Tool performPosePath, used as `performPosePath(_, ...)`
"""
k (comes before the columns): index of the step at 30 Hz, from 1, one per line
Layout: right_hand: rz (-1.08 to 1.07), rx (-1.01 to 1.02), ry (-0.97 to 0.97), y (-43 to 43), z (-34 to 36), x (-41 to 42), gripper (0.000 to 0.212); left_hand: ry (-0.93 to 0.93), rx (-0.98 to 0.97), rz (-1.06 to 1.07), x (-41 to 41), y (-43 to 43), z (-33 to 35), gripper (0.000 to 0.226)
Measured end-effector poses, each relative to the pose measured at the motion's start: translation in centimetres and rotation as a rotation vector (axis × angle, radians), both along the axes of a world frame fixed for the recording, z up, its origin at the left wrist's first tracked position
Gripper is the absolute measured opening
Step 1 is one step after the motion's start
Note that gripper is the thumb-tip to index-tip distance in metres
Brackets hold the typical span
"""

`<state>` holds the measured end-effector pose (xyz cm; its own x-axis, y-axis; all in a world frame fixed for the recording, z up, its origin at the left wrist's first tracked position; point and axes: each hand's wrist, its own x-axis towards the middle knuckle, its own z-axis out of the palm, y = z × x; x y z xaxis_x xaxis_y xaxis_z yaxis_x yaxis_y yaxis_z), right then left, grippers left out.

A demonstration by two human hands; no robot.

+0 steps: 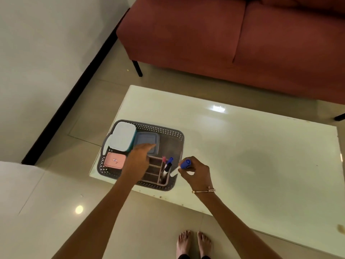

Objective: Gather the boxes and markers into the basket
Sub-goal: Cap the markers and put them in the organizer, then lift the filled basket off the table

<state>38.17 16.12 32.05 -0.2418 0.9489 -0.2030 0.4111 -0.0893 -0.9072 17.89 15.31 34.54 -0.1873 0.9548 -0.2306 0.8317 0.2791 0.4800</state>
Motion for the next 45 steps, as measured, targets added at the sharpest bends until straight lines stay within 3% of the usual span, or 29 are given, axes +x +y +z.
performPosePath(4, 0.07, -0.028, -0.088, -1.4, -1.0, -3.3, 0.026, 0.026, 0.072, 0.084, -3.3, -2.4, -0.6, 0.042)
performPosePath(13, 0.304, 0.016, -0.408, -3.2, -4.6, -6.5, 0.017, 0.031, 0.056, 0.084, -6.7, -4.0, -2.0, 0.047)
performPosePath(18, 0.267, 0.005, -0.371, -3.1, -4.2, -6.5, 0.02, 0.008, 0.03, 0.092, -6.7, -3.3, -1.9, 0.042)
performPosePath(26, -0.163, 0.035, -0.333, 2.1, -2.8, -5.1, 0.018, -0.016, -0.014, 0.155, -9.9, -1.4, -1.5, 0.041)
performPosePath(33, -0.407, -0.325, -0.348, 4.3, -5.9, -6.5, 0.042, 0.062, -0.081, 0.108, -17.1, 2.5, -4.8, 0.053)
performPosePath(35, -0.477, -0.363, -0.382, 4.2, -6.5, -7.1, 0.039, 0.094, -0.138, 0.13, -18.7, 3.5, -6.0, 0.049)
performPosePath(39, -0.645, -0.382, -0.468, 3.9, -6.9, -8.7, 0.022, 0.085, -0.248, 0.159, -20.8, 4.4, -7.6, 0.019)
performPosePath(45, -0.709, -0.39, -0.52, 3.2, -7.2, -9.6, 0.015, -0.015, -0.278, 0.241, -22.3, 5.0, -9.4, 0.027)
